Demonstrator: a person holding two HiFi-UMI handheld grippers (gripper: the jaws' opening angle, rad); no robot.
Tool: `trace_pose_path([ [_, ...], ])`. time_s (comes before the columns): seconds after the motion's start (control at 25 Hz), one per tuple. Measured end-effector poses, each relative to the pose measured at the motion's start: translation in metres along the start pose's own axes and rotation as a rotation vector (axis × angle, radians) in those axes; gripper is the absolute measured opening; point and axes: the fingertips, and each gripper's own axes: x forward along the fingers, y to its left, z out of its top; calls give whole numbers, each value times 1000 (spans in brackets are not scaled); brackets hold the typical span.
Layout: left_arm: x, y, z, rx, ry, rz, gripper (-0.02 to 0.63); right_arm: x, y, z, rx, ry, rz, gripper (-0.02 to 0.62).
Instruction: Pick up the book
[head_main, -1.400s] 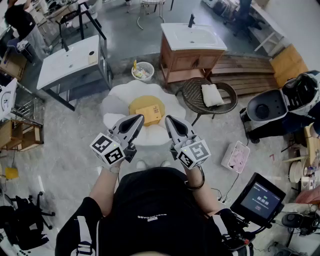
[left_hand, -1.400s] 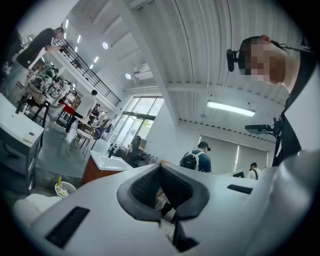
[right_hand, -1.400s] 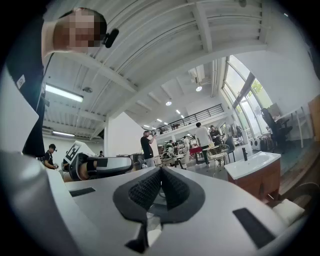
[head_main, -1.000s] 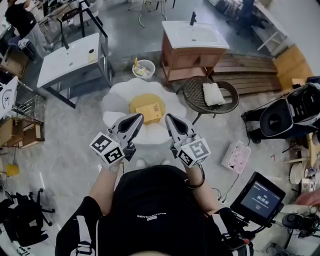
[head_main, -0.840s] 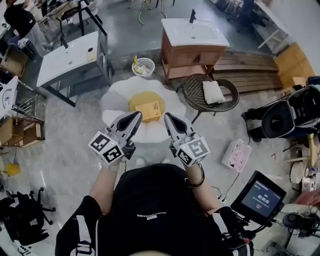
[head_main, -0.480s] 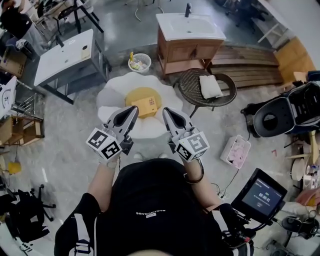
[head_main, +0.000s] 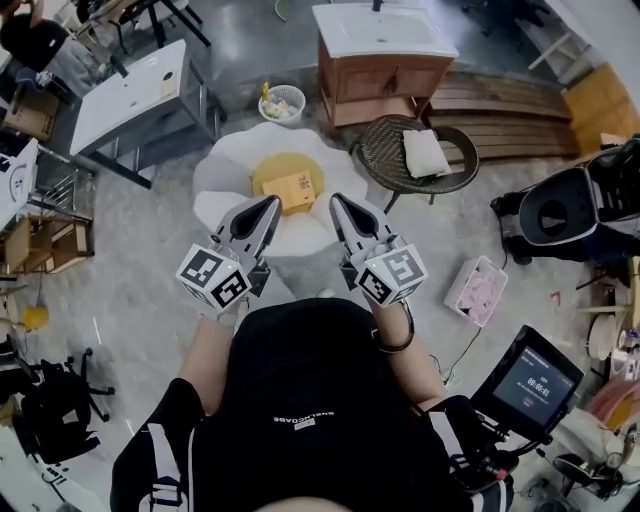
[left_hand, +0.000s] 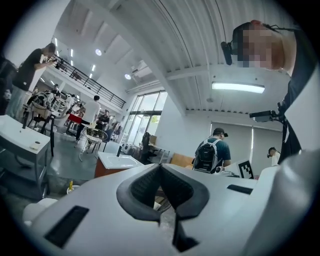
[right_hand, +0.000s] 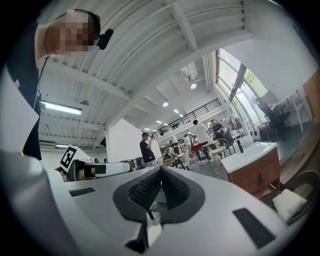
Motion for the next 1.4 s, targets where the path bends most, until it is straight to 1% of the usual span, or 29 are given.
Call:
trace_pose_path([
  [0.12,-3,-5,-3,1,-2,15,14,-7,3,-1,7,-1,12,25],
  [0.36,-10,4,3,-5,2,31,14,0,7,4,14,7,12,25],
  [0.6,-1,32,7,-16,13,34,14,26,-8,1,43,13,-10,25],
  [0.72,-5,46,14,-37,27,14,14,42,-5,1,50,29,-23,25],
  [1.0,0,115,33,-47,33,-3,14,110,-9,-10,61,53,-41,25],
  [1.2,-3,168,47,-77,30,-7,14,159,-5,-19,55,82,-58,26],
  [1.4,-4,215,55,-101,40,-30,14,203,-5,-25,52,105,-89,26],
])
